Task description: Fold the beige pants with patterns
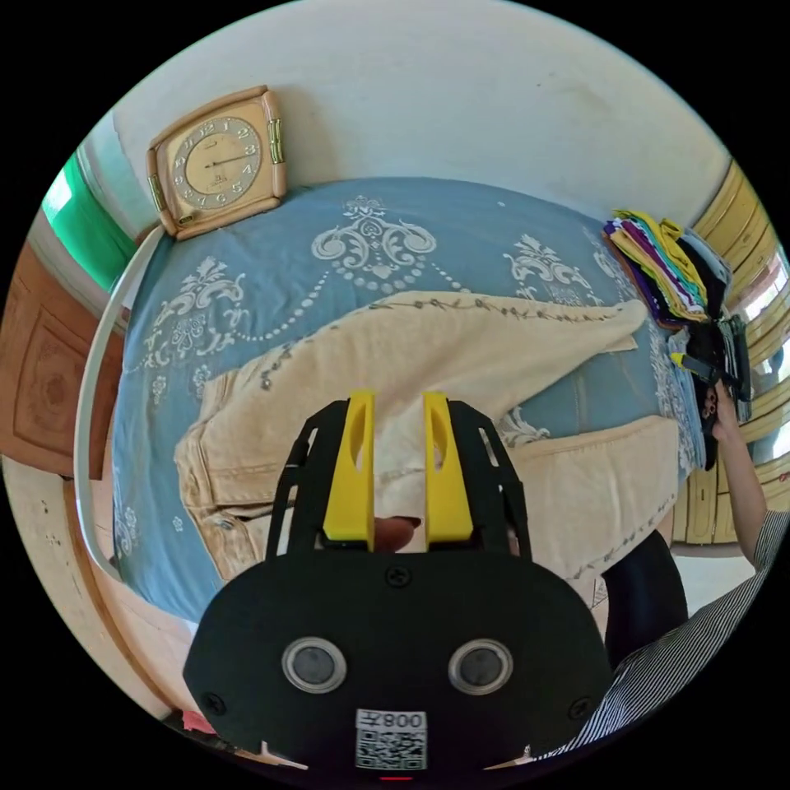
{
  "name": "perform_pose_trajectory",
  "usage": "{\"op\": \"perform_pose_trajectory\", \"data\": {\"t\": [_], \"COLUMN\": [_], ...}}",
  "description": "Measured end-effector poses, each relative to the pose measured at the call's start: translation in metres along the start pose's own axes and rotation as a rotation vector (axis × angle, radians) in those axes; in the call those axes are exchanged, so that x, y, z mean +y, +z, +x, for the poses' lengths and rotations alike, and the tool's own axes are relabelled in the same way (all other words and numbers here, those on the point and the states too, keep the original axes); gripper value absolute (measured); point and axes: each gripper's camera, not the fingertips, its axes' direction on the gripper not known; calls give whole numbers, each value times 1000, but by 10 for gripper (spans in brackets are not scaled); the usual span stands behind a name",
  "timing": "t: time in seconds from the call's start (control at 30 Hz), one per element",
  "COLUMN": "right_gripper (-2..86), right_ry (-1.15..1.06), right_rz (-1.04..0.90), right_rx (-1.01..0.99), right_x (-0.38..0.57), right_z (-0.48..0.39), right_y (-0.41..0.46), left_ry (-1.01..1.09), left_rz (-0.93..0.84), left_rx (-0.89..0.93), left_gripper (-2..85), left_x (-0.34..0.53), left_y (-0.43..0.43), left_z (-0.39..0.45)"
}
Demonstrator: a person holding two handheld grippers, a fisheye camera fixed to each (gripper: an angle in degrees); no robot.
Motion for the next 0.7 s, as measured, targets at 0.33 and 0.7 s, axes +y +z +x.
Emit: {"op": "perform_pose_trajectory", "data": {"t": [0.33, 0.7], "right_gripper": [73, 10], "right_ry": [-65, -166], "right_rz": [-109, -171], "right_rx": [244, 215], "right_x": [-73, -87], "right_z": [-40, -50], "right_y": [81, 66], "left_ry": [265, 240], "left_rz": [-222, -112], "left_rx": [-172, -186], "left_gripper": [96, 12], "left_x": [-114, -145], "left_y": [69, 36], "left_z": [71, 81]}}
